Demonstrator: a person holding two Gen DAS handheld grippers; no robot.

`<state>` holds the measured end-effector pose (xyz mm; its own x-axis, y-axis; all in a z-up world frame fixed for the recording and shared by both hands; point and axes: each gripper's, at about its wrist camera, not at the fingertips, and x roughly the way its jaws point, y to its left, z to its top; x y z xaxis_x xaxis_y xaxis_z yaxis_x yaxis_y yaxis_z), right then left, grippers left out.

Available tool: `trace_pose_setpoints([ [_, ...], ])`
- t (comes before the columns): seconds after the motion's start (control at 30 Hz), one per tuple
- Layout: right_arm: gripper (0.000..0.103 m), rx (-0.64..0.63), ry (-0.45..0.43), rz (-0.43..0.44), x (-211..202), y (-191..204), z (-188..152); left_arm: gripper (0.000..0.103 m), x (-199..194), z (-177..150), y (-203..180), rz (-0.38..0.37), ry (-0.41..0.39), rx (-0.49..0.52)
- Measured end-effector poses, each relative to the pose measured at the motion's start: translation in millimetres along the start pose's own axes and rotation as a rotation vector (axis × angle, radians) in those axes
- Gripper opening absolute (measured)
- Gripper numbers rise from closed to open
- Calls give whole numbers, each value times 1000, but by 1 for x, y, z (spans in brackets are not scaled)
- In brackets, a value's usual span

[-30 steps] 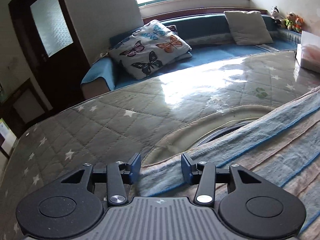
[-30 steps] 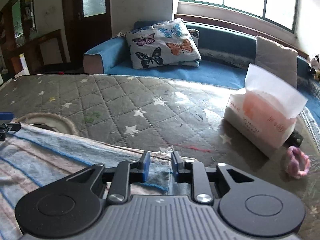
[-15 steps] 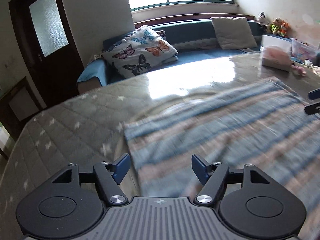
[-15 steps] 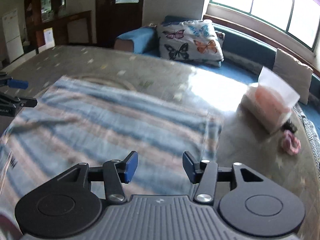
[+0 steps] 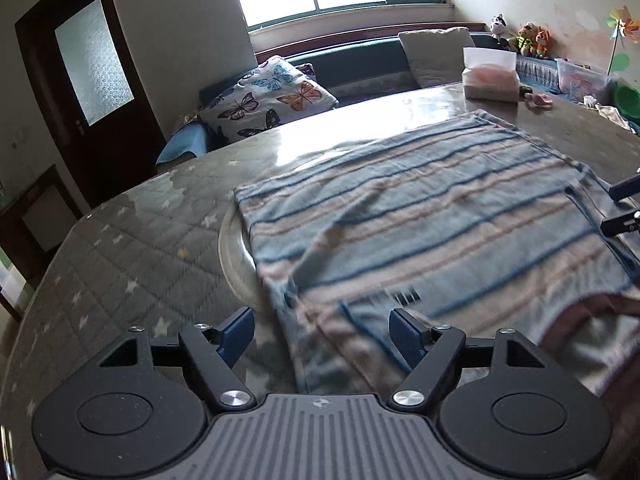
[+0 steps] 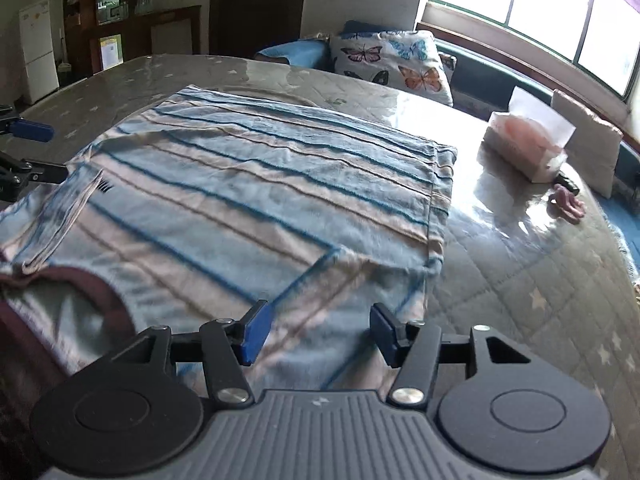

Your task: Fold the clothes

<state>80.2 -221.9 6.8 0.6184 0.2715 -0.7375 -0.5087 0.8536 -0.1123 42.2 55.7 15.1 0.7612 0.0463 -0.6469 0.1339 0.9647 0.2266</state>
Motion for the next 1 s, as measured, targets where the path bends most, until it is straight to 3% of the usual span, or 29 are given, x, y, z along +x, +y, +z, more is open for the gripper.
trace_pose_setpoints([
  [0.5,56,-116,-9,-63,-45,26,-45,77,-60,-56,-13,-32,-44,194],
  [0.87,56,-127,30,-8,-69,24,-59,73,-80,-78,-27,-110,-93,362],
  [1.0,56,-183,30,23,-77,25,-59,65,-81,-78,-32,-145,-114,419],
])
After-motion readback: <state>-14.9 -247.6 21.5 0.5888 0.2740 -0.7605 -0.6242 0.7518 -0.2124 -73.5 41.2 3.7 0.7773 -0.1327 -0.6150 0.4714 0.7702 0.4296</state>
